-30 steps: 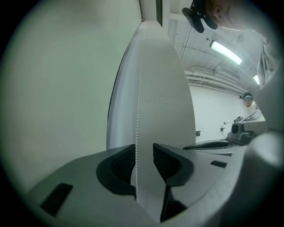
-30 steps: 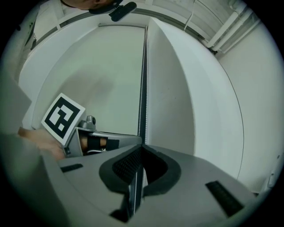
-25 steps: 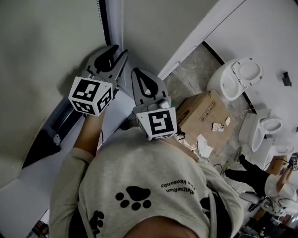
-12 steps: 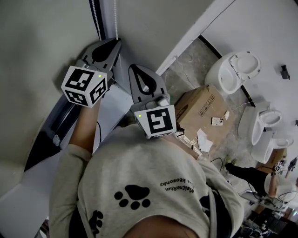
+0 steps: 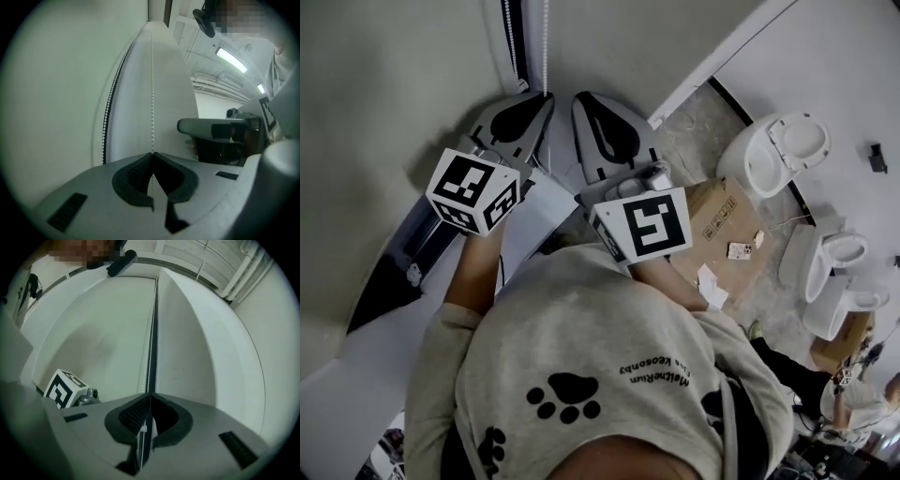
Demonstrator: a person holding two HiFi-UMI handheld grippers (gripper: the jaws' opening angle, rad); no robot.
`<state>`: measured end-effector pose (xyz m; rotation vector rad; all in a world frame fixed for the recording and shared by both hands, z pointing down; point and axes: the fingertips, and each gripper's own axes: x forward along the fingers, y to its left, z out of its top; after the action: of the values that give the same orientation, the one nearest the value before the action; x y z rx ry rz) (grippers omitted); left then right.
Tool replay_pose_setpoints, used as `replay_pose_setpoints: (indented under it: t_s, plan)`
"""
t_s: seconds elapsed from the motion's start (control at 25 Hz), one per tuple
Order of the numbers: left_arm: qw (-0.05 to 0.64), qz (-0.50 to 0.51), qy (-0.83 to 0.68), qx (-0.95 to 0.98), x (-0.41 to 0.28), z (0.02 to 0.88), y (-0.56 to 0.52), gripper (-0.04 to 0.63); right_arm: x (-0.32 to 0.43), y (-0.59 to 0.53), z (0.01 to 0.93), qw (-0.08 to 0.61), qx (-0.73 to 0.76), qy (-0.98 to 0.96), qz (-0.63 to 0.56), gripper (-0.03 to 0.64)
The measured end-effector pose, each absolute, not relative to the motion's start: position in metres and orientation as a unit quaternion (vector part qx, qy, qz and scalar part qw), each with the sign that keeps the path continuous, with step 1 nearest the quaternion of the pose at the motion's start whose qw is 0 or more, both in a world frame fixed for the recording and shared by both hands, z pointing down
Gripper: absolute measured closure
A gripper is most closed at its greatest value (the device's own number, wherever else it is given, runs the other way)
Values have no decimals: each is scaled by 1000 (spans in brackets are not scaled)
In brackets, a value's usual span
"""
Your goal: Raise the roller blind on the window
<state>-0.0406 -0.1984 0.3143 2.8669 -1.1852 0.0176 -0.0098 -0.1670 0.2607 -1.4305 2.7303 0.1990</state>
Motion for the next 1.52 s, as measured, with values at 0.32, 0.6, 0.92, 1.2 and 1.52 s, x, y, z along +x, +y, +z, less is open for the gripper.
replay_pose_setpoints:
  t_s: [0.32, 0.6, 0.92, 1.2, 1.52]
  plan:
    - [26, -3, -383, 923, -42, 320, -186, 584, -38, -172, 226, 33, -390, 920, 19, 469]
    - [30, -7, -384, 923, -41, 313, -185, 584, -52, -182, 184, 21, -362, 931, 33, 472]
    - [30, -11, -386, 922, -39, 317, -178, 584, -56, -180, 165, 17, -352, 933, 64, 600]
    - [38, -19, -399, 916, -44, 325, -177, 584, -54, -180, 173, 20, -353, 933, 65, 604]
    - [42, -32, -399, 915, -45, 332, -177, 586, -52, -184, 181, 18, -361, 929, 74, 604]
